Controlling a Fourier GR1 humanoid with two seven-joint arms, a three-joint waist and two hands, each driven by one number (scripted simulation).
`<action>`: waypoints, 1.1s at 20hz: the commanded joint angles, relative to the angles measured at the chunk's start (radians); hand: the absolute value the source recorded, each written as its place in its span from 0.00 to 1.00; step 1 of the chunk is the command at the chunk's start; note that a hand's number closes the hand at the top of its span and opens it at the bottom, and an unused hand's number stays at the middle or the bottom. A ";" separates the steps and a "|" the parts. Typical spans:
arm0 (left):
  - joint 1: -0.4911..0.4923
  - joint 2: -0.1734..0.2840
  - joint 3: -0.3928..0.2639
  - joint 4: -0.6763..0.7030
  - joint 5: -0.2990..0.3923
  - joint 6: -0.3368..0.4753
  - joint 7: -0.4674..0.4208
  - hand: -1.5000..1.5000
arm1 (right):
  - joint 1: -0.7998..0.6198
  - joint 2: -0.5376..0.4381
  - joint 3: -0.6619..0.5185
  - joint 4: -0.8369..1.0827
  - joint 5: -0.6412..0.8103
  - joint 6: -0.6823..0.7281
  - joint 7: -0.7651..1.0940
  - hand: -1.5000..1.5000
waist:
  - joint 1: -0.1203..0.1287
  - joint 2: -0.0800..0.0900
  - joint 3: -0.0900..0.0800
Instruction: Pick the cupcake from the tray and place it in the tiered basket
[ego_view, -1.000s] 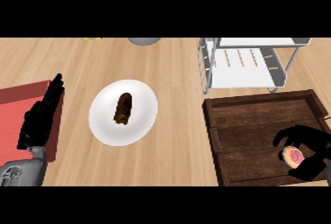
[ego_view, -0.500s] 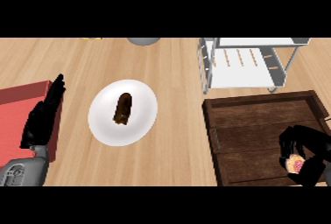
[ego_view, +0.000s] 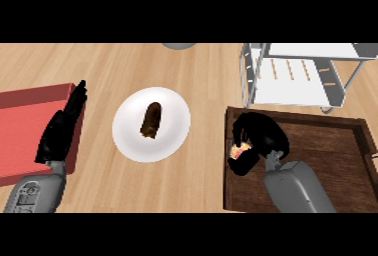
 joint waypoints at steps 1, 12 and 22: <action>-0.010 0.009 0.005 0.002 0.014 -0.020 -0.005 0.50 | -0.120 0.062 0.110 0.011 -0.037 -0.263 0.164 1.00 | 0.011 -0.001 0.002; 0.041 0.036 0.039 -0.036 0.021 -0.020 -0.002 0.50 | -0.504 0.065 0.214 0.016 0.121 -0.681 0.465 1.00 | -0.036 -0.010 0.000; 0.037 0.012 0.035 0.010 -0.011 0.011 -0.033 0.50 | -0.791 0.025 -0.010 0.199 0.125 -0.423 0.403 1.00 | -0.063 -0.007 0.001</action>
